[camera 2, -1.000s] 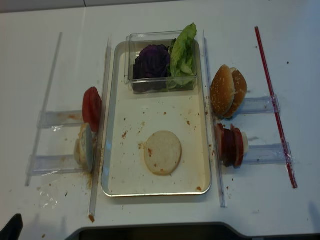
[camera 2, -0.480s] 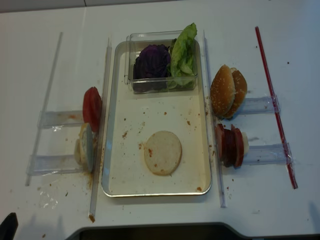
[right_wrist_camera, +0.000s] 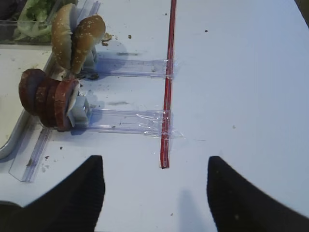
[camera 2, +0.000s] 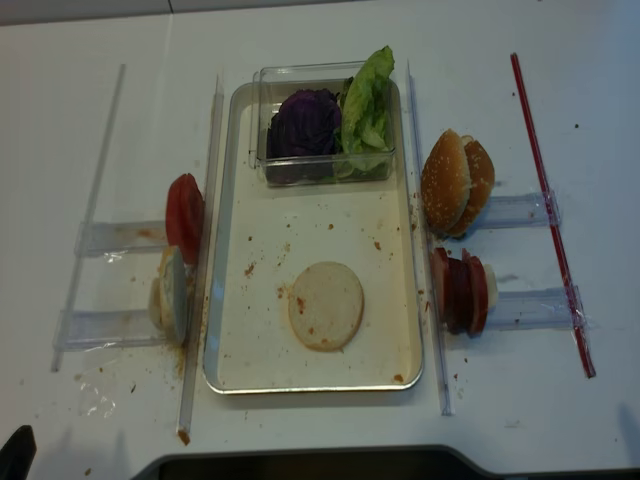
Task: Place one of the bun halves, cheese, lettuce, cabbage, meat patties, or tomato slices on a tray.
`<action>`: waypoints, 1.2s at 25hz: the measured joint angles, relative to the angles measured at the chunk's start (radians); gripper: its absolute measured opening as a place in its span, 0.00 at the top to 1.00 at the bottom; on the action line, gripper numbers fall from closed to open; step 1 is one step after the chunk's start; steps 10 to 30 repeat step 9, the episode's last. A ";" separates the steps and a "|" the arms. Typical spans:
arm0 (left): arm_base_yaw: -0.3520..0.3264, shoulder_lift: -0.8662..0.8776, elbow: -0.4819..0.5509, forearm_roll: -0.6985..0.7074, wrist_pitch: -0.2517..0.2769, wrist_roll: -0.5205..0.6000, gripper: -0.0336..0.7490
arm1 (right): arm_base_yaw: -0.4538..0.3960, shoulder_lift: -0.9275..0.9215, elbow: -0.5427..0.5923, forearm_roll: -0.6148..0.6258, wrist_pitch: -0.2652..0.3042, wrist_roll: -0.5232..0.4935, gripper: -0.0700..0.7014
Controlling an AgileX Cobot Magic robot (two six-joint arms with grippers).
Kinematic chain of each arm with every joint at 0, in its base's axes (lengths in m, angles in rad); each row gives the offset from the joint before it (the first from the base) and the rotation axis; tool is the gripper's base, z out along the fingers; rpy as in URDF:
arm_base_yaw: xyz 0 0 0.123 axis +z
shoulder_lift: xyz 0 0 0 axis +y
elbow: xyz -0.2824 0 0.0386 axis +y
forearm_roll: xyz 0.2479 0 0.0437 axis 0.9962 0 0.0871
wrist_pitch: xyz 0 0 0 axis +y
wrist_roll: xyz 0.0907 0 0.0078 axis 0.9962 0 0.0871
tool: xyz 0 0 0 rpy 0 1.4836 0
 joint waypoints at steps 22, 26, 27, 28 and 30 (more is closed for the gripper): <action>0.000 0.000 0.000 0.002 0.000 0.000 0.42 | 0.000 0.000 0.000 0.000 0.000 0.000 0.26; 0.000 0.000 0.000 0.002 0.000 0.000 0.42 | 0.000 0.000 0.000 0.000 0.000 0.000 0.26; 0.000 0.000 0.000 0.002 0.000 0.000 0.42 | 0.000 0.000 0.000 0.000 0.000 0.000 0.26; 0.000 0.000 0.000 0.002 0.000 0.000 0.42 | 0.000 0.000 0.000 0.000 0.000 0.000 0.26; 0.000 0.000 0.000 0.002 0.000 0.000 0.42 | 0.000 0.000 0.000 0.000 0.000 0.000 0.26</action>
